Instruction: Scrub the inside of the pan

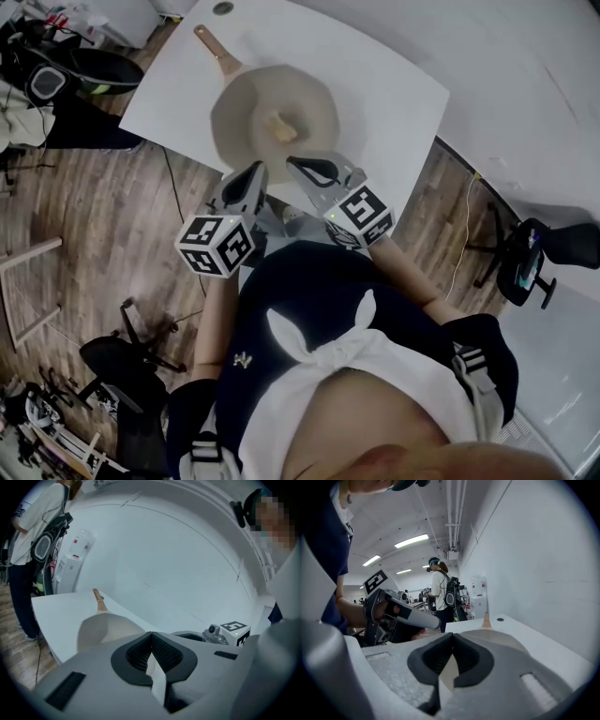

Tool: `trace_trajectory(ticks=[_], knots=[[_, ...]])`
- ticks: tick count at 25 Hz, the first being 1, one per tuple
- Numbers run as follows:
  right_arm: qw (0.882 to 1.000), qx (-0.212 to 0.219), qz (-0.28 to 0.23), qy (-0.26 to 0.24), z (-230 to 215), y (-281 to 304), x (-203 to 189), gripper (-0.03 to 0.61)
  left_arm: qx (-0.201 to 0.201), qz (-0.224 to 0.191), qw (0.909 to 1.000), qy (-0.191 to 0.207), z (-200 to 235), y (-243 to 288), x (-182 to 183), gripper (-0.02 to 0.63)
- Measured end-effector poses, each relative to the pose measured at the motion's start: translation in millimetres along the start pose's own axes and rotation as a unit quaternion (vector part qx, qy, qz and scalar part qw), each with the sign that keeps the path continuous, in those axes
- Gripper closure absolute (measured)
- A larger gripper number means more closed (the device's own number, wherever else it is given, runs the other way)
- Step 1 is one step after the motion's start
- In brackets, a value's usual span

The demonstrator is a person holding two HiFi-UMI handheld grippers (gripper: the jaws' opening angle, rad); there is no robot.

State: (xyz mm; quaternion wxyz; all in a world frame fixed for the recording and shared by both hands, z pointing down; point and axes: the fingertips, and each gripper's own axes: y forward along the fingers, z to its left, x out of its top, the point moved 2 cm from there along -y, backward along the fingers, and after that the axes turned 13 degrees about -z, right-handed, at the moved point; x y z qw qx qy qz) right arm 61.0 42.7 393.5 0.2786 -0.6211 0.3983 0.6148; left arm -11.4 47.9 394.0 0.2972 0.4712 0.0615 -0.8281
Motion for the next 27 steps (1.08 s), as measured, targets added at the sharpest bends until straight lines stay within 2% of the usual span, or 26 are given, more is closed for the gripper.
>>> trace_trajectory(ticks=[4, 8, 13, 27], knots=[[1.0, 0.006, -0.007, -0.002, 19, -14, 5, 0.58, -0.008, -0.031, 0.999, 0.03, -24, -13, 6, 0.609], [1.0, 0.026, -0.008, -0.007, 30, -24, 10, 0.58, 0.001, -0.039, 0.999, 0.02, -35, -17, 3, 0.609], [0.997, 0.044, -0.031, 0.055, 25, -34, 10, 0.58, 0.001, -0.041, 0.999, 0.02, -45, -14, -6, 0.609], [0.998, 0.036, -0.028, 0.05, 26, -40, 9, 0.58, 0.003, -0.034, 0.9988, 0.035, -51, -20, -17, 0.609]])
